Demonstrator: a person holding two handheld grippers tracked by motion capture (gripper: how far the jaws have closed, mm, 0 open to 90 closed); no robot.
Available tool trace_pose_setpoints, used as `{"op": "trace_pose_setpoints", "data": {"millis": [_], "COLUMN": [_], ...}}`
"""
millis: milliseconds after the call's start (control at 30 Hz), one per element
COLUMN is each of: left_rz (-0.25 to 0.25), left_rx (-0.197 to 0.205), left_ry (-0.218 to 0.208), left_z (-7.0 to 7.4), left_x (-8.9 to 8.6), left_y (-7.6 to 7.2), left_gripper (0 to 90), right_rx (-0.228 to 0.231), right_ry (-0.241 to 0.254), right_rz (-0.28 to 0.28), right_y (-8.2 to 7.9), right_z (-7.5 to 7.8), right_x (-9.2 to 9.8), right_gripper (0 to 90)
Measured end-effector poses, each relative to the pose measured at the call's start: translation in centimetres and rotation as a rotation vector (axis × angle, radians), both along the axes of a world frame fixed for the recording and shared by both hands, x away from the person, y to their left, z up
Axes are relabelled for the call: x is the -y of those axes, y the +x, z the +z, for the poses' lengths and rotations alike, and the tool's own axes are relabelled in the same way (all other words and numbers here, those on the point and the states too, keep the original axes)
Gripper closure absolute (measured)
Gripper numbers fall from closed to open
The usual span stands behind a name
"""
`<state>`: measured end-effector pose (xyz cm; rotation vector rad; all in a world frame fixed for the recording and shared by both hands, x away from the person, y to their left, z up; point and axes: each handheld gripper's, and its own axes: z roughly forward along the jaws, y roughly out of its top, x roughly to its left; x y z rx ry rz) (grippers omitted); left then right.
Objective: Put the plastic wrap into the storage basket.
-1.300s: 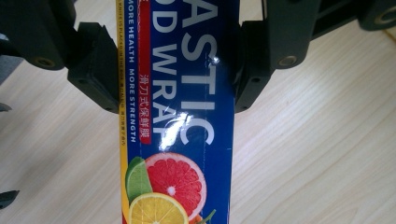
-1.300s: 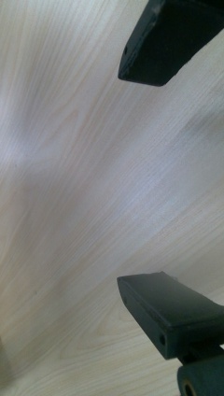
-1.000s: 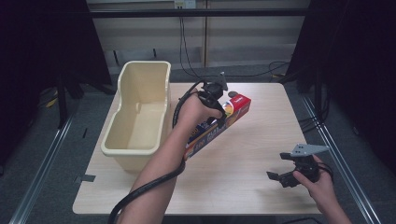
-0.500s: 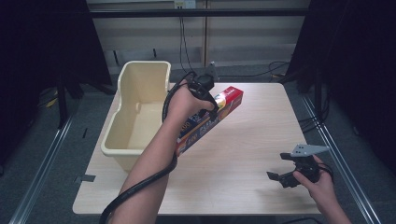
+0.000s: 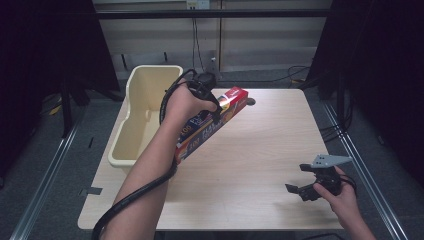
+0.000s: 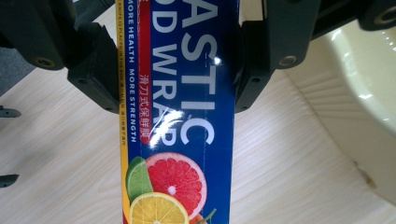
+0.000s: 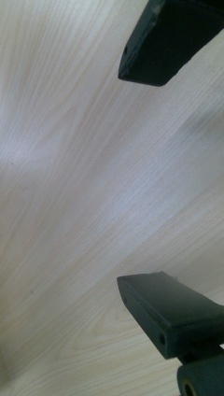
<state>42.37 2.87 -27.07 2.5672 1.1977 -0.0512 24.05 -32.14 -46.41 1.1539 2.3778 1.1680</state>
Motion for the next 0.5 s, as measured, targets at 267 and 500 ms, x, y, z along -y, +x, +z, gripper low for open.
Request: {"op": "trace_pose_setpoints", "data": {"millis": [267,500], "left_rz": [0.033,0.077], "left_rx": [-0.006,0.001], "left_ry": [-0.003,-0.006], "left_z": [1.2,2.2], "left_x": [-1.7,-3.5], "left_y": [0.2,0.5], "left_gripper": [41.2,41.2], "right_rx": [-0.001,-0.001], "right_ry": [0.0,0.003], "right_rz": [0.003,-0.003], "right_y": [0.0,0.0], "right_z": [0.0,0.0], "right_x": [-0.1,0.0], "right_gripper": [2.8,2.7]}}
